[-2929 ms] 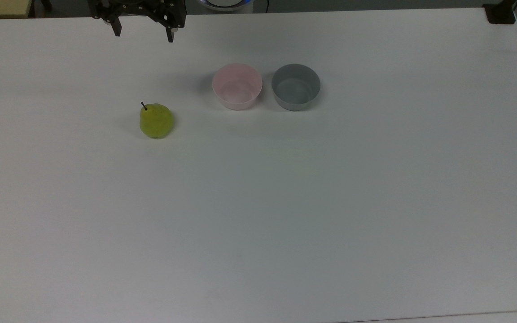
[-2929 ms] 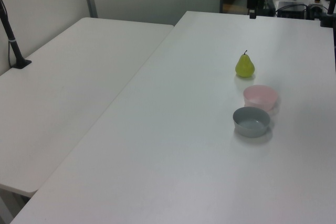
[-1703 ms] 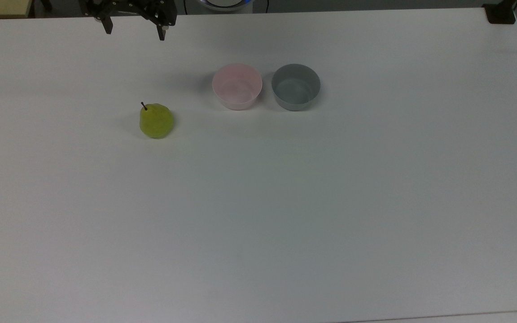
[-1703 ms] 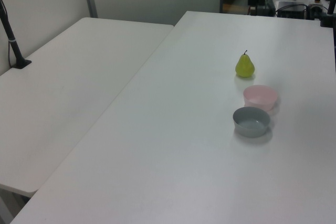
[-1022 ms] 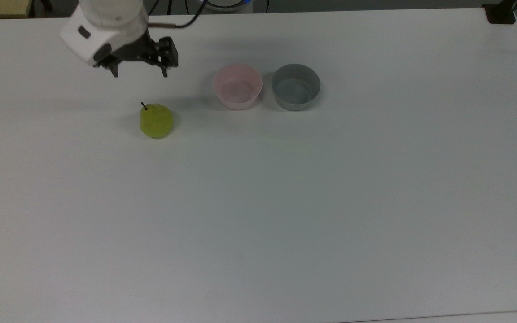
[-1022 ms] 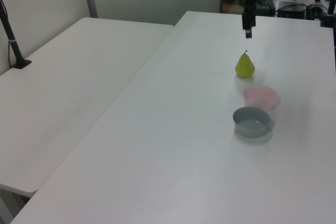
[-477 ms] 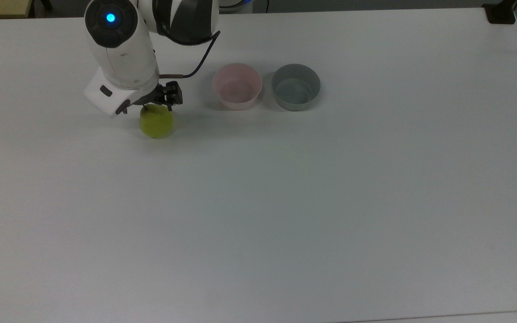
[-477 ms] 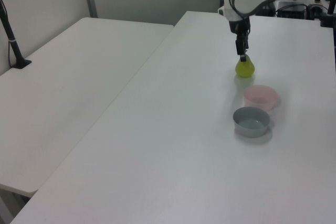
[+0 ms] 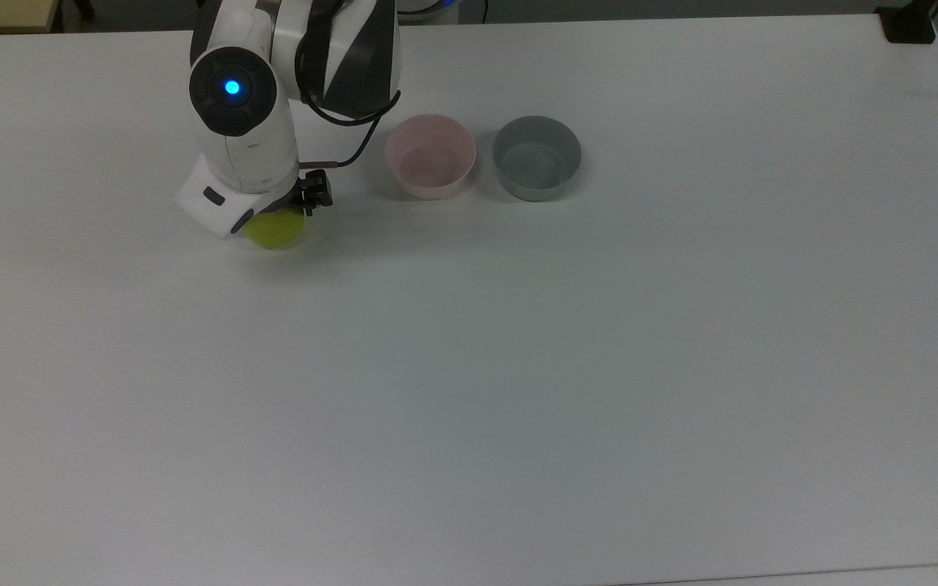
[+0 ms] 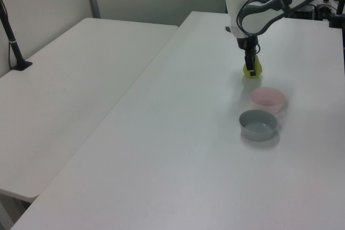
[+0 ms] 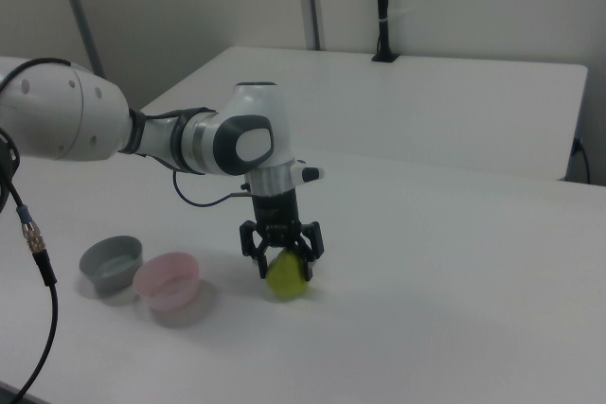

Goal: Place the pear in the bowl
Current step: 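Close the gripper around the pear, then lift the pear and carry it over the pink bowl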

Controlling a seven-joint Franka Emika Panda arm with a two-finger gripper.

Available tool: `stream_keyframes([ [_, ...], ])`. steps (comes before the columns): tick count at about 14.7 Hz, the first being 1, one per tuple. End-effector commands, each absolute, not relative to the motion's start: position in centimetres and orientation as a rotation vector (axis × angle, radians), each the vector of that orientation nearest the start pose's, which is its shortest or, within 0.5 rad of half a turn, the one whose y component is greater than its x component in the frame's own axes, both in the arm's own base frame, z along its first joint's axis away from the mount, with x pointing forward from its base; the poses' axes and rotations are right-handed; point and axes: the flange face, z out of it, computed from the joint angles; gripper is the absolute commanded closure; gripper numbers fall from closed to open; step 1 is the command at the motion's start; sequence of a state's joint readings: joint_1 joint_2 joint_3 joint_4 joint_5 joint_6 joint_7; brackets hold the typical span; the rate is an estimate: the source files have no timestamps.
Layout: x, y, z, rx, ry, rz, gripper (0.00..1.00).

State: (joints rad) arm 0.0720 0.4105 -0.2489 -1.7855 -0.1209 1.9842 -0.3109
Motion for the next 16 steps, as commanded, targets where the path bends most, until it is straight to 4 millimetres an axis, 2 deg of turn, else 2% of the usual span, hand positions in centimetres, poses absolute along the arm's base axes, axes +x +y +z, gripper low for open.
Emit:
stream_keyframes([
  [1, 61.1, -10.5, 32.5, -3.258, -0.39, 0.377, 0.43],
  [2, 61.2, -10.5, 32.8, -3.257, -0.39, 0.372, 0.5],
  [3, 61.2, -10.6, 33.9, -3.259, -0.382, 0.348, 0.58],
  [4, 61.2, -10.6, 35.0, -3.261, -0.377, 0.317, 0.62],
  [5, 60.8, -10.5, 37.8, -3.257, -0.359, 0.272, 0.65],
  [6, 60.4, -10.5, 39.7, -3.252, -0.348, 0.262, 0.65],
  [7, 59.8, -10.5, 43.0, -3.249, -0.326, 0.233, 0.65],
  [9, 58.7, -10.5, 47.3, -3.234, -0.299, 0.219, 0.65],
  [11, 57.8, -10.6, 50.1, -3.223, -0.289, 0.203, 0.65],
  [13, 57.1, -10.4, 51.7, -3.222, -0.279, 0.179, 0.65],
  [14, 57.0, -9.7, 52.2, -3.219, -0.297, 0.175, 0.64],
  [15, 56.9, -7.4, 52.7, -3.21, -0.348, 0.172, 0.64],
  [16, 56.9, -6.1, 52.9, -3.211, -0.353, 0.168, 0.64],
])
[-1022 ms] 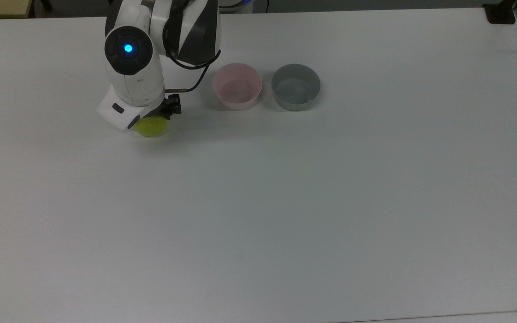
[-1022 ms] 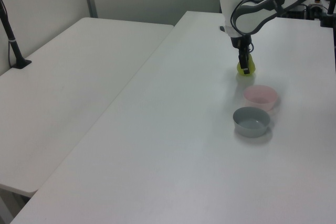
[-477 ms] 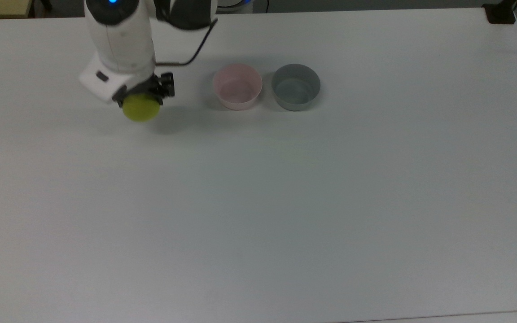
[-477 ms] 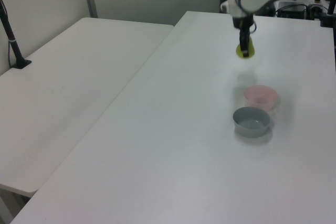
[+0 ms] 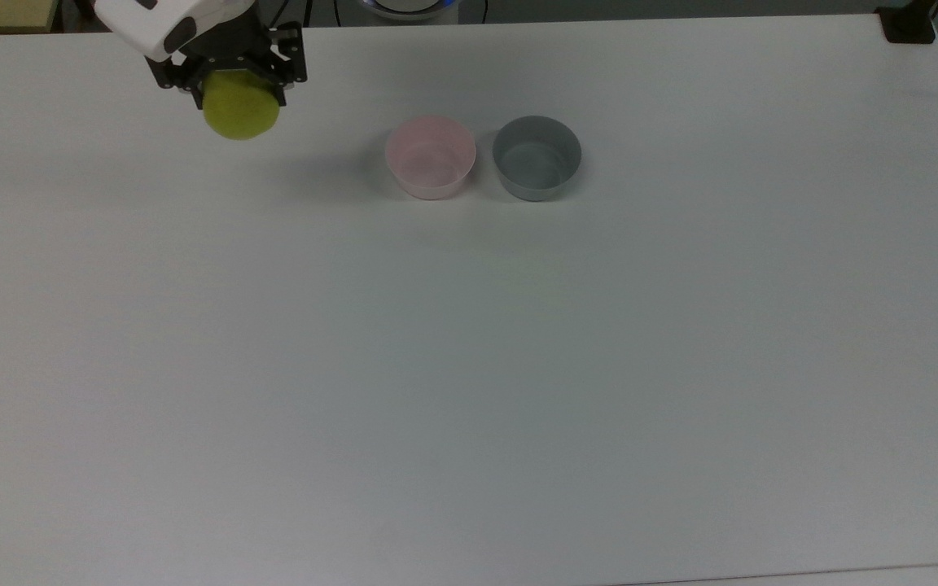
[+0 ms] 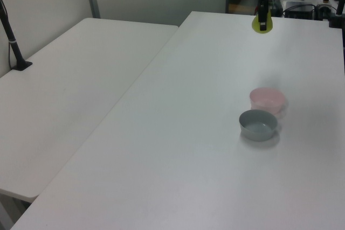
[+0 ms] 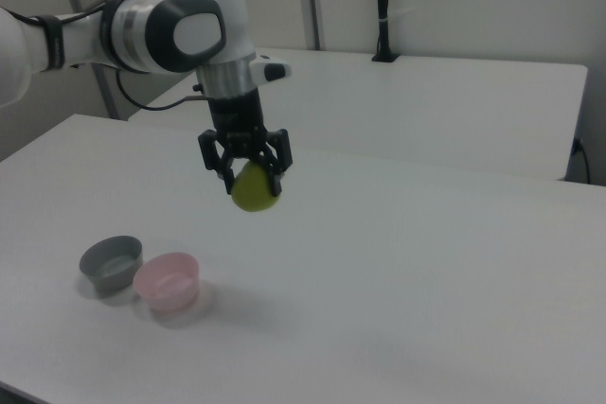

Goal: Place the pear in the bowl
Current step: 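Lift the pear and carry it over the pink bowl, then lower the pear into the pink bowl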

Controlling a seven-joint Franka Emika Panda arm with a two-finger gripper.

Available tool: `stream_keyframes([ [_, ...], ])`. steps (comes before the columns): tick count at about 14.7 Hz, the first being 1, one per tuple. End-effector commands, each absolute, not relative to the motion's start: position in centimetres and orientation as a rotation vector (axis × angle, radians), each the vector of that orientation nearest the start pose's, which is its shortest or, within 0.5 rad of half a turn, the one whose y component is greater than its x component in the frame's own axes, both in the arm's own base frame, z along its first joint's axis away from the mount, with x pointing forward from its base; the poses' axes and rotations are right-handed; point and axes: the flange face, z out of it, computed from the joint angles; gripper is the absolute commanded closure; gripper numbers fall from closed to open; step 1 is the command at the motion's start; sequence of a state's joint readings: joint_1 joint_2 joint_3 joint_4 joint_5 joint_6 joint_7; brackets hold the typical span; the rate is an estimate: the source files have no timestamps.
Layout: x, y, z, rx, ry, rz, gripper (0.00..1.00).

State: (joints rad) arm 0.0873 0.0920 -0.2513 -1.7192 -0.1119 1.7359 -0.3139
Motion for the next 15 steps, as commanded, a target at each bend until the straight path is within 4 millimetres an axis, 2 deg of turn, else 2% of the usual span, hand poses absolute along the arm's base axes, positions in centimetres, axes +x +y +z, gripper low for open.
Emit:
stream_keyframes([
  [1, 56.8, -3.3, 53.0, -3.211, -0.362, 0.176, 0.64],
  [2, 56.6, -1.6, 53.1, -3.207, -0.381, 0.194, 0.64],
  [3, 56.2, 1.2, 53.2, -3.202, -0.421, 0.216, 0.64],
  [5, 55.5, 4.8, 53.4, -3.19, -0.483, 0.238, 0.63],
  [7, 54.8, 7.2, 52.8, -3.182, -0.528, 0.256, 0.62],
  [8, 54.6, 7.6, 52.0, -3.178, -0.544, 0.273, 0.62],
  [10, 54.1, 8.0, 49.2, -3.167, -0.573, 0.359, 0.62],
  [12, 53.9, 8.6, 45.1, -3.171, -0.606, 0.419, 0.62],
  [15, 54.7, 9.2, 40.1, -3.173, -0.619, 0.524, 0.62],
])
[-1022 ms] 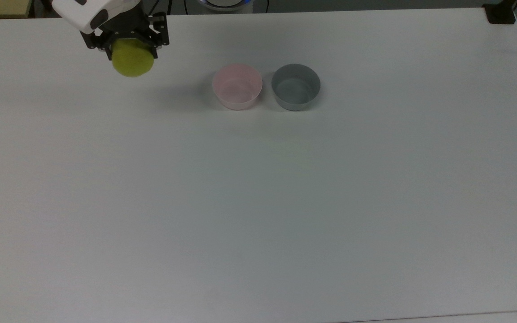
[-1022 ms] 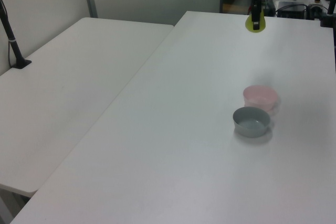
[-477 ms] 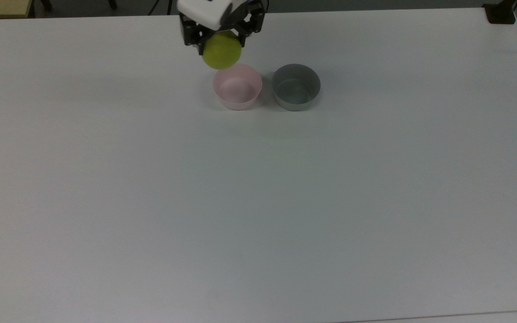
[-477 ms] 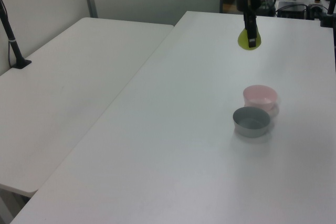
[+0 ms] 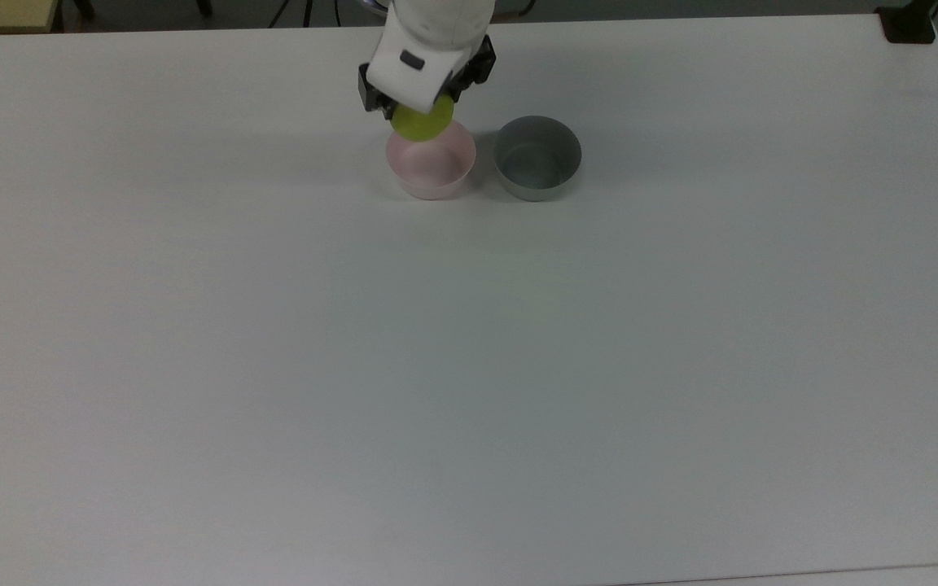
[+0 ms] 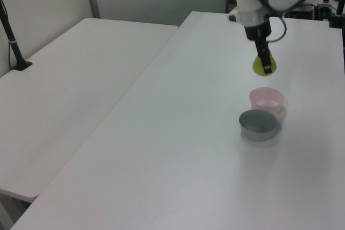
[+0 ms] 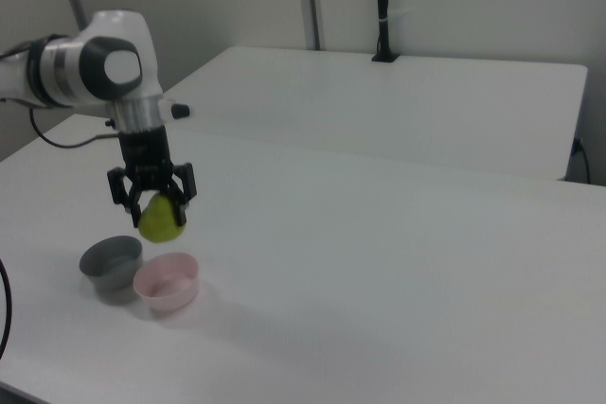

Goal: Place the pear in the bowl
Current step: 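Lower the pear into the pink bowl, then open the gripper to release the pear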

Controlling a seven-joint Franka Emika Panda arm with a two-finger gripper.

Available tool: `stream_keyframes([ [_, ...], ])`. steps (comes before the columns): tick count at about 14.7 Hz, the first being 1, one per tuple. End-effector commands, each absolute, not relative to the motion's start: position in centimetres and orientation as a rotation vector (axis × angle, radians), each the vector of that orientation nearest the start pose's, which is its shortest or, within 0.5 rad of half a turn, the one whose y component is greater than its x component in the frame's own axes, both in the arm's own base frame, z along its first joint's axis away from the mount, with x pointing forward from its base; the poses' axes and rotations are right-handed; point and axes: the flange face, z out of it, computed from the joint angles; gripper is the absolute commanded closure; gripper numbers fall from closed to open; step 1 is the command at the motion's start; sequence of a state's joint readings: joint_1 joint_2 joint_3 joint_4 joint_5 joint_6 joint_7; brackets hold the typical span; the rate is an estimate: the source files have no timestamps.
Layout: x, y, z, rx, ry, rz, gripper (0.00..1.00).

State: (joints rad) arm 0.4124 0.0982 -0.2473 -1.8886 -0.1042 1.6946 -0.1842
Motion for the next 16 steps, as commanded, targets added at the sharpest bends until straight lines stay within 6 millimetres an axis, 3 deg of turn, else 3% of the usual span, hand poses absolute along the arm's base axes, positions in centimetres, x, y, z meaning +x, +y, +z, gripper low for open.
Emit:
stream_keyframes([
  [1, 55.0, 9.3, 38.9, -3.175, -0.622, 0.539, 0.62],
  [5, 55.4, 11.0, 35.1, -3.177, -0.674, 0.601, 0.62],
  [8, 55.8, 12.0, 33.1, -3.187, -0.692, 0.598, 0.5],
  [10, 55.8, 12.0, 33.1, -3.185, -0.699, 0.599, 0.0],
  [14, 55.8, 11.9, 34.3, -3.181, -0.696, 0.587, 0.0],
  [16, 55.5, 11.2, 36.9, -3.18, -0.66, 0.547, 0.0],
])
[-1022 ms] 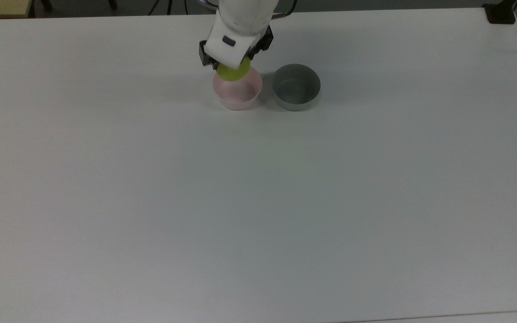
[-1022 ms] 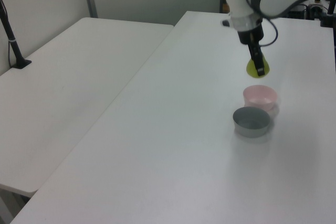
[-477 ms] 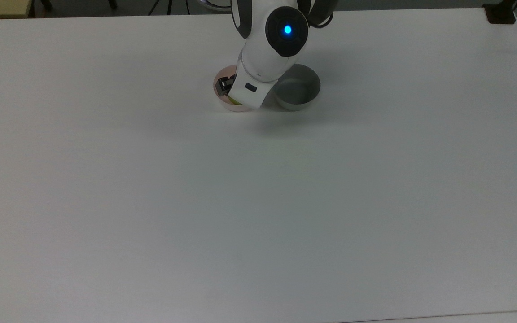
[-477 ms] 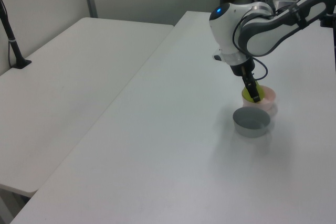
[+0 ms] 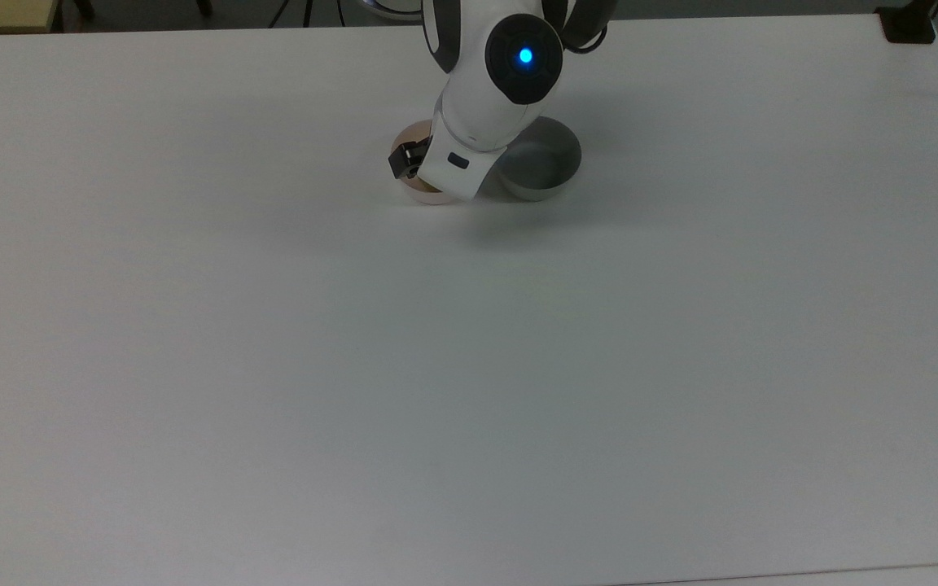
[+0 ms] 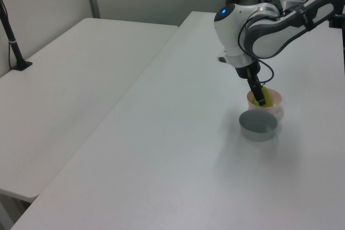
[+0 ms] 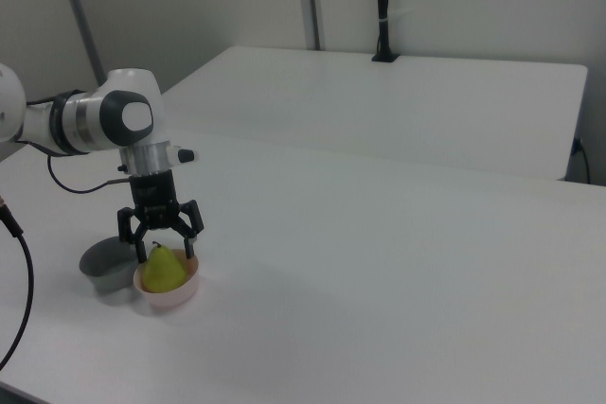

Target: Place the pear in the bowl

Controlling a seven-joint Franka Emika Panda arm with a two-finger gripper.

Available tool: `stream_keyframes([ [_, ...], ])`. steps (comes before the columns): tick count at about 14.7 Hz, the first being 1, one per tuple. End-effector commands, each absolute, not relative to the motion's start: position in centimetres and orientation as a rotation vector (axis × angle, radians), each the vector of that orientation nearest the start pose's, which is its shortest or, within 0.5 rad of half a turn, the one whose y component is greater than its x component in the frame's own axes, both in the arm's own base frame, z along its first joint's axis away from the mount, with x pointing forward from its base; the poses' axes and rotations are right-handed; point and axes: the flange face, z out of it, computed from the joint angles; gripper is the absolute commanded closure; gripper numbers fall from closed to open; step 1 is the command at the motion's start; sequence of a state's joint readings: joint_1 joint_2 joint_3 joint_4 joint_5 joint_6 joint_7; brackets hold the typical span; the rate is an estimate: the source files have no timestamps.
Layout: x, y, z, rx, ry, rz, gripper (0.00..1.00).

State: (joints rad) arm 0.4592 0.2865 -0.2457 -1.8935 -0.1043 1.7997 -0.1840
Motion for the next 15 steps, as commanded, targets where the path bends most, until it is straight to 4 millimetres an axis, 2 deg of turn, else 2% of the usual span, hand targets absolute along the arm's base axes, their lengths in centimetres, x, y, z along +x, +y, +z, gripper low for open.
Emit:
stream_keyframes([
  [1, 55.0, 10.9, 39.4, -3.173, -0.64, 0.512, 0.0],
  [2, 54.7, 10.6, 41.0, -3.17, -0.628, 0.488, 0.0],
  [4, 54.3, 8.5, 45.2, -3.17, -0.563, 0.415, 0.0],
  [7, 54.8, 4.1, 50.8, -3.213, -0.278, 0.239, 0.0],
  [9, 55.1, 1.9, 52.1, -3.22, -0.205, 0.197, 0.0],
  [10, 55.3, 0.1, 52.6, -3.224, -0.155, 0.179, 0.0],
  [15, 55.2, -5.6, 52.7, -3.252, -0.021, 0.177, 0.0],
])
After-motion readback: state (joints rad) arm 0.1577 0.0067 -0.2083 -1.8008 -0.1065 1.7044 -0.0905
